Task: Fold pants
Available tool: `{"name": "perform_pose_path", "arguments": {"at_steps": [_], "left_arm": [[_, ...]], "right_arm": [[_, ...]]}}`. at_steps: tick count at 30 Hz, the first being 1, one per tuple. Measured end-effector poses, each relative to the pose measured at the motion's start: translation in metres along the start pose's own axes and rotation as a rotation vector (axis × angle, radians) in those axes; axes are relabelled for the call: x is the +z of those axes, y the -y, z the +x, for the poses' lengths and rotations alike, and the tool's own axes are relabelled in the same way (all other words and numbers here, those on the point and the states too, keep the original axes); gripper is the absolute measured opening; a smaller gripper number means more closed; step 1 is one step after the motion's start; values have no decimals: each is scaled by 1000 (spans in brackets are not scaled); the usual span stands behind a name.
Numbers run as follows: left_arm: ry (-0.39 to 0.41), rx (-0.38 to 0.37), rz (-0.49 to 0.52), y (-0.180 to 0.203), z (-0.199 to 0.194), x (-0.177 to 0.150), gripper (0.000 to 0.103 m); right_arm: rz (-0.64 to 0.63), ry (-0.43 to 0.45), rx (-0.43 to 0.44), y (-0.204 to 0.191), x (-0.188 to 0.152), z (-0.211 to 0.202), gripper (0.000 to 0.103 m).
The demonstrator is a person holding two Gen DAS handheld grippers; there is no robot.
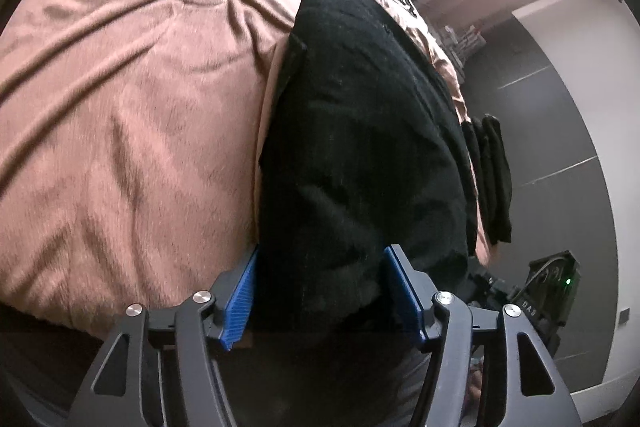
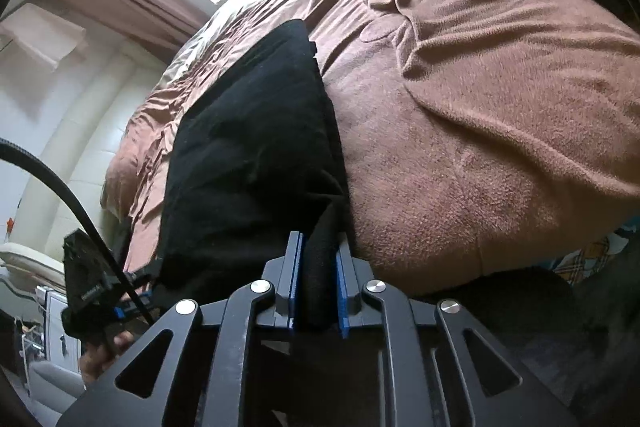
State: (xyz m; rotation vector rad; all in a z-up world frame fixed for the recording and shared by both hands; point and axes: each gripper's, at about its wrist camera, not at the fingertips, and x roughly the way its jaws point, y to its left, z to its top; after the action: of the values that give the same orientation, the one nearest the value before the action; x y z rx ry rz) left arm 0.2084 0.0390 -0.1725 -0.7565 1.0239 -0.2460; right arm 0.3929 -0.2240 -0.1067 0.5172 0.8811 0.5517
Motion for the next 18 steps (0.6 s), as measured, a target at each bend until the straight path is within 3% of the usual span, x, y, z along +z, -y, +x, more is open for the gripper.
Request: {"name": "perform_pose_path", "arguments": {"at_steps": [3,7,8,11,18], "left_arm": [[-13,-14,1,-3,0,-5,63],[-45,3,38,0,-1,-14,63],[-53,14,57,2,-1,-16,63],[-69,30,86,7,-1,-24,63],[-66,22,82,4,-20,-24,63]], "right_arm": [[-35,8,-24,-8,2,-4,18],[-74,26,-17,-18,4,-10,53],[-78,48,-27,-20,6,-14,56],[-92,83,-11,-27,8,-23,56],[-154,48,-17,-43,1,-12,56]]}}
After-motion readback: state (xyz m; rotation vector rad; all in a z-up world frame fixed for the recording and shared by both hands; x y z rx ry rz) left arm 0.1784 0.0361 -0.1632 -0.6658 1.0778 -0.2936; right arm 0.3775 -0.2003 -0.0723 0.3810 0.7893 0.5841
